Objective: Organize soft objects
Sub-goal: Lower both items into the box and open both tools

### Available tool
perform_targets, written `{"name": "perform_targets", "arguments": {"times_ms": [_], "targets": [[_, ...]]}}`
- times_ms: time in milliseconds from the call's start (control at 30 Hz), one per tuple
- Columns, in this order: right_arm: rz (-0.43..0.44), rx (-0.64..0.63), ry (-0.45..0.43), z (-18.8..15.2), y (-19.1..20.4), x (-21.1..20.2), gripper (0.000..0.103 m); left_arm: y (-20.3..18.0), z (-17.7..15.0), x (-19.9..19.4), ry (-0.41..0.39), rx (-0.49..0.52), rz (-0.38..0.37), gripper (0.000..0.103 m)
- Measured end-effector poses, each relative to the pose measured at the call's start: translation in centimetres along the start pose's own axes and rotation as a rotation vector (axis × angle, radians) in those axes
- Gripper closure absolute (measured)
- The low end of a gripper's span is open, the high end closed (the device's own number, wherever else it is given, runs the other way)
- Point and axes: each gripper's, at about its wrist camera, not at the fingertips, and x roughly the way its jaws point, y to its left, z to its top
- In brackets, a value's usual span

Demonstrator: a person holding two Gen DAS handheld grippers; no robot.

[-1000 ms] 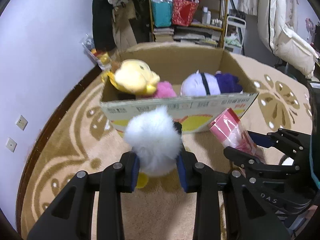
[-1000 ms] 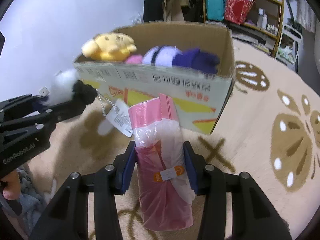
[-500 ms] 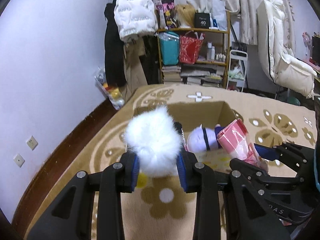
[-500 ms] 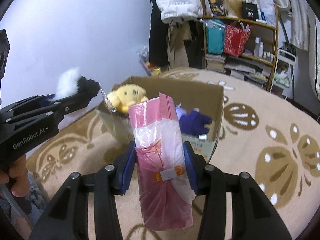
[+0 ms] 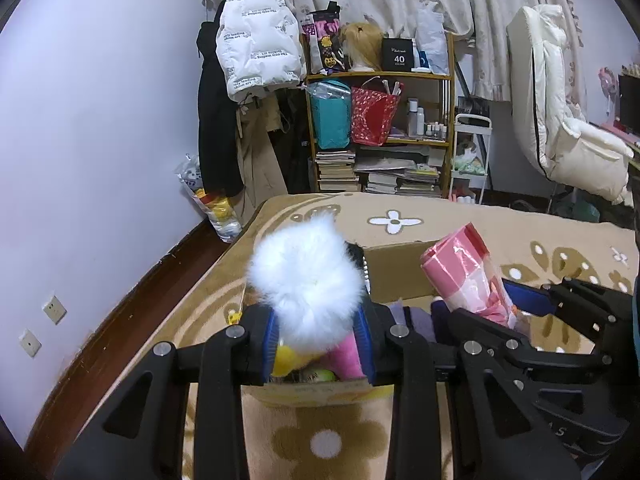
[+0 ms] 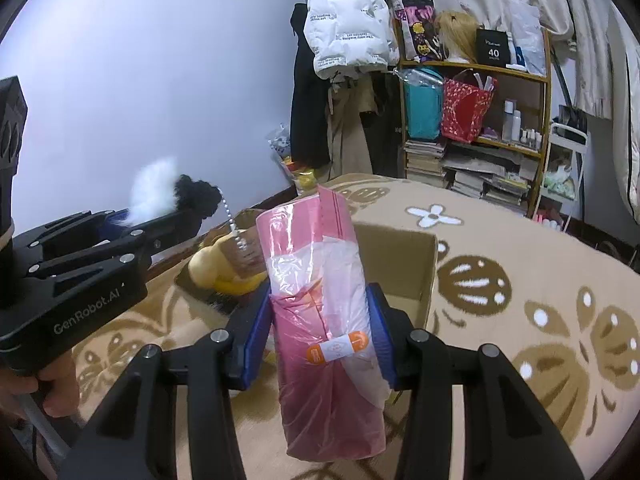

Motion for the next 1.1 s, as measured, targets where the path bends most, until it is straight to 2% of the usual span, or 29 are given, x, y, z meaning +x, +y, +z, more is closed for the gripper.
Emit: {"name": "perform_targets", "arguments": {"times_ms": [433,633,900,933,967,1000,1033,1100], "targets": [[-0.011,-0.009,-0.010,1.7,-1.9,3.1,0.054,0.5,1.1,2.9,0.021,0.007,0.031,0.071],[-0.004,-0.011,-0.005,1.9,-1.9,3.9,0.054,0.7,1.0,3.8,0.023,-0.016,0.000,0.070],[-0.007,-0.010,0.015,1.5,-2.2,4.9,0.053,0.5,0.7,4.6,0.044,-0.020,0.007,0.065],[-0.008,-0.006,0.013,1.6,-2.2,4.9,0.053,0.5,0.8,4.5,0.042,-0.019,0.010,0.061],[-0.007,-0.001,0.010,1.7,-2.4,4.8,0.053,0.6,0.9,4.3,0.037,-0.018,0.017,0.051],[-0.004,0.003,0.008,1.7,-2.5,4.6,0.050,0.7,0.9,4.1,0.028,-0.022,0.022,0.047],[-0.004,0.008,0.005,1.8,-2.6,4.5,0.042,0.7,1.0,3.8,0.019,-0.028,0.020,0.043],[-0.005,0.021,-0.007,1.7,-2.8,4.1,0.037,1.1,1.0,3.4,0.017,-0.045,0.019,0.035]]}}
